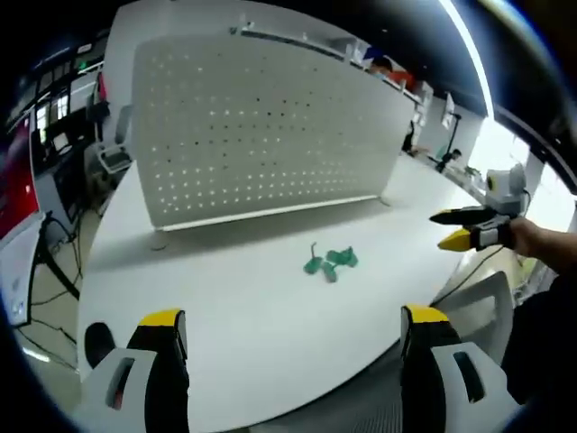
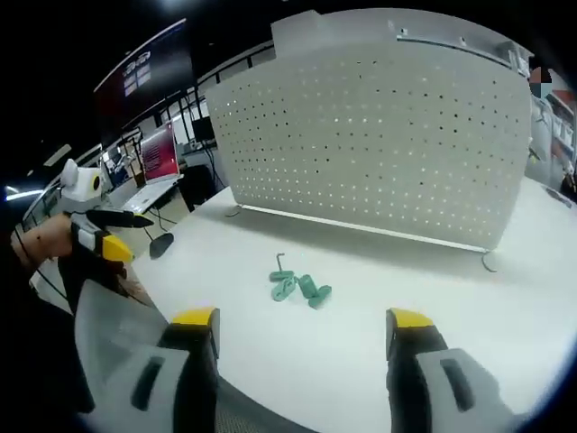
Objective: Insert the hook assembly into the mounting plate slot until the hook locks in place.
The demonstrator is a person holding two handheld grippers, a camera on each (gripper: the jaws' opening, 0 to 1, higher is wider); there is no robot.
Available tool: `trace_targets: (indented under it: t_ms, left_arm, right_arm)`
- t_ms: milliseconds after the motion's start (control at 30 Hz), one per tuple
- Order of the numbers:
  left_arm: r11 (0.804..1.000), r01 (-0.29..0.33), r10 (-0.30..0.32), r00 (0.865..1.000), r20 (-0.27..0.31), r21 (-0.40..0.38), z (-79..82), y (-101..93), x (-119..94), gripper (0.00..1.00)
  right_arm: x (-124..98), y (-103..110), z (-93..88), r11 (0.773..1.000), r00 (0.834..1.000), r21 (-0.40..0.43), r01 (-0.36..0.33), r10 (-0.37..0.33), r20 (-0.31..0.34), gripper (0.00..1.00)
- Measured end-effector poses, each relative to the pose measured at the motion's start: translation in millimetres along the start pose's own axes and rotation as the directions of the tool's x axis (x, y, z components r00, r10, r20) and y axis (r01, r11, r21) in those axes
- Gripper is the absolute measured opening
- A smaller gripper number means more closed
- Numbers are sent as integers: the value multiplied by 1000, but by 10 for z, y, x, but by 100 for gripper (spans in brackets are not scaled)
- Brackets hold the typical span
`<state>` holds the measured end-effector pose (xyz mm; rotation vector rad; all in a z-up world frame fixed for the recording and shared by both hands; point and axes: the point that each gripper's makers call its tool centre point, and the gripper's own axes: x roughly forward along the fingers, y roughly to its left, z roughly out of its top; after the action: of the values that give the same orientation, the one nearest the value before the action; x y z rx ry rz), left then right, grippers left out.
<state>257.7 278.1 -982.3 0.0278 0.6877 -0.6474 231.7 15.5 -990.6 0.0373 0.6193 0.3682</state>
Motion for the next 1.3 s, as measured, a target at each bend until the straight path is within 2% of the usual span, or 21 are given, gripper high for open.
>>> trace_targets:
  t_ms: [300, 700, 967, 1300]
  left_arm:
    - [1000, 8, -8, 1000, -6, 5, -9, -17, 44, 100]
    - [1000, 21, -21, 1000, -2, 18, 16, -73, 89, 100]
    - [999, 30, -30, 999, -16, 29, 0, -106, 92, 100]
    - [999, 43, -43, 999, -12, 29, 20, -134, 137, 100]
  right_arm:
    - [-32, -24, 24, 1000, 1000, 4, 8, -8, 16, 72]
    - [-176, -121, -53, 999, 999, 18, 41, -41, 21, 72]
    - [-192, -75, -32, 999, 999, 21, 38, -38, 29, 72]
    - [-213, -111, -54, 999, 999, 2, 41, -41, 13, 71]
